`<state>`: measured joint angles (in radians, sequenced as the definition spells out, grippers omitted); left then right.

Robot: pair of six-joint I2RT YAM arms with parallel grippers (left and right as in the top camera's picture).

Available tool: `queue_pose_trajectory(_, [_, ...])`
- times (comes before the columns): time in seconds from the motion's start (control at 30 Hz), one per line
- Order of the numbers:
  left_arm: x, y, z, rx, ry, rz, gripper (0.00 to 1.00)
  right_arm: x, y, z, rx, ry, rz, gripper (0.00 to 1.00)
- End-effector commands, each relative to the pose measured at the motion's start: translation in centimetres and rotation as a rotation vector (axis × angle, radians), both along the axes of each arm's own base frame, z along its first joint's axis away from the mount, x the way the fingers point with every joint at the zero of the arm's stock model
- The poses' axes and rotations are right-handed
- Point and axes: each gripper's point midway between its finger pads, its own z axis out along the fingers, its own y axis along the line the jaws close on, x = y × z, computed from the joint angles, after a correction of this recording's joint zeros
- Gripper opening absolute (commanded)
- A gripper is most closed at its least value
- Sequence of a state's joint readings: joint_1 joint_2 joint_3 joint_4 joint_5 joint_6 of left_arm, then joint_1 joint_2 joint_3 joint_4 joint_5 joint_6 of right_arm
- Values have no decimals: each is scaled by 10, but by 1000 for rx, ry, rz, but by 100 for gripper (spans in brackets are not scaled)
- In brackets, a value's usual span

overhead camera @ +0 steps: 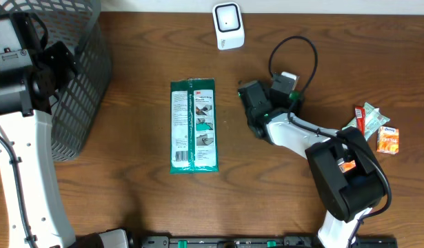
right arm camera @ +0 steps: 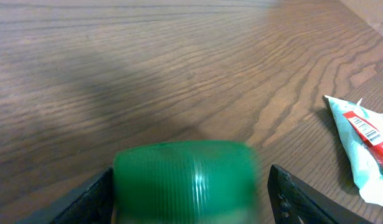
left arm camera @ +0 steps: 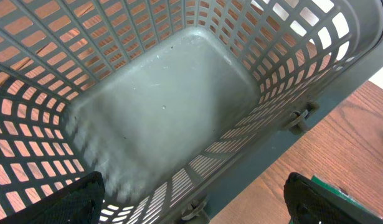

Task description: Scan the item barcode

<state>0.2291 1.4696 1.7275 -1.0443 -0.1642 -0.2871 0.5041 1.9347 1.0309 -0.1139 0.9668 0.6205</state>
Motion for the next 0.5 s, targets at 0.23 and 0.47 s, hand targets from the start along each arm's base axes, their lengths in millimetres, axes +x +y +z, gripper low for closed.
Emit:
queue_pose_trajectory(0.23, [-1, 4, 2, 15, 2, 6, 92, -14, 12, 33, 26, -61, -2, 78])
queue_pose_trajectory(0.47, [-1, 4, 2, 15, 2, 6, 92, 1, 29, 89, 184, 50, 291, 82])
